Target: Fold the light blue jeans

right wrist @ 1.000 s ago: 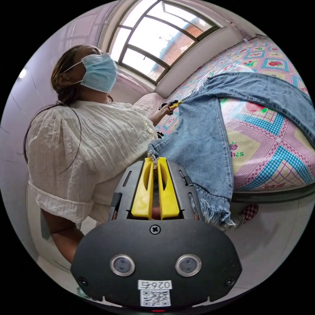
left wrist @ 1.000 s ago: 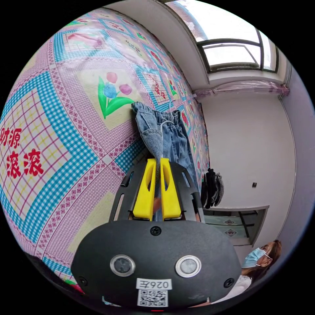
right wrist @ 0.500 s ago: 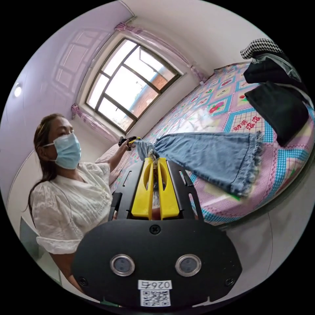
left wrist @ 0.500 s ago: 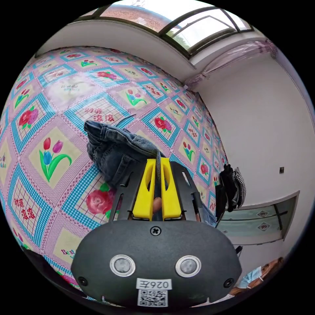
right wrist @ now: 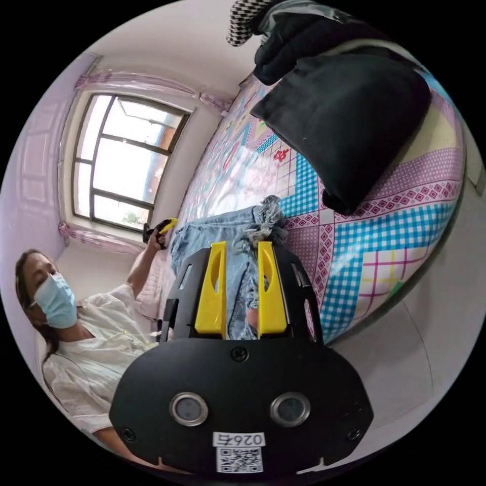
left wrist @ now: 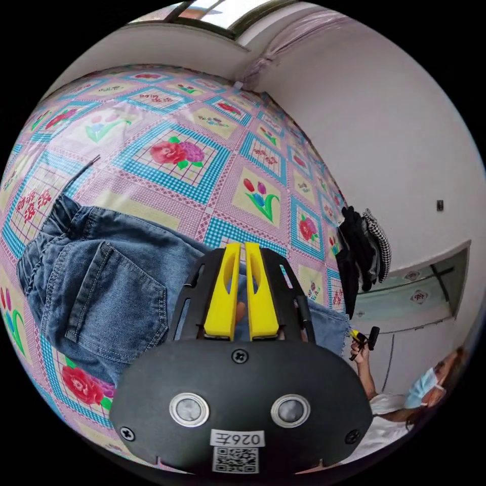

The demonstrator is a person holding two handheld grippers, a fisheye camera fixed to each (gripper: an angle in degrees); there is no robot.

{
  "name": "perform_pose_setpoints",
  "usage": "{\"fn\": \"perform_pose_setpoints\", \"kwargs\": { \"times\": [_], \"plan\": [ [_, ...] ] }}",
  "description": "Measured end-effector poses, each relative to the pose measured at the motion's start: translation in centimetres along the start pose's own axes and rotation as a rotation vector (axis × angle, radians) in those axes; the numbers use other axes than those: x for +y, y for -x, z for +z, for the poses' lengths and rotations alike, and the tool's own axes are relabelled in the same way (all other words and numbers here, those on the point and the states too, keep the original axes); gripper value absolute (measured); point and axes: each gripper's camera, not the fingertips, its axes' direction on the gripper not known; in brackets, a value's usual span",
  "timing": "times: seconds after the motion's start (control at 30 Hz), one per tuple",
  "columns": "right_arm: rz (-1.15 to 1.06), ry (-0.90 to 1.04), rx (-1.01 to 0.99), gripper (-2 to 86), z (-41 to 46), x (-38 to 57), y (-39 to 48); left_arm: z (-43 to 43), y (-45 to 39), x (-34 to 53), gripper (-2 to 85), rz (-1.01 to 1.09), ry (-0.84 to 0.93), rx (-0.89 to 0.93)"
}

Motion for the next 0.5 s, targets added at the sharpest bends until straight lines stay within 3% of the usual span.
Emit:
{"fn": "perform_pose_setpoints", "kwargs": {
  "times": [0.3, 0.4, 0.47, 0.5],
  "plan": [
    [-0.268, 0.003, 0.573, 9.8, 10.6, 5.5, 12.1, 5.1, -7.8, 8.1, 10.5, 0.318, 0.114, -0.263],
    [-0.338, 0.048, 0.692, 1.9, 14.4, 7.6, 14.8, 10.0, -9.7, 8.6, 15.4, 0.364, 0.228, -0.342],
    [-0.367, 0.037, 0.739, -0.4, 15.6, 8.9, 16.4, 14.2, -9.5, 8.8, 13.1, 0.313, 0.353, -0.429],
    [-0.381, 0.036, 0.756, -1.0, 16.2, 9.7, 17.3, 14.5, -9.7, 9.0, 11.1, 0.311, 0.334, -0.494]
  ]
}}
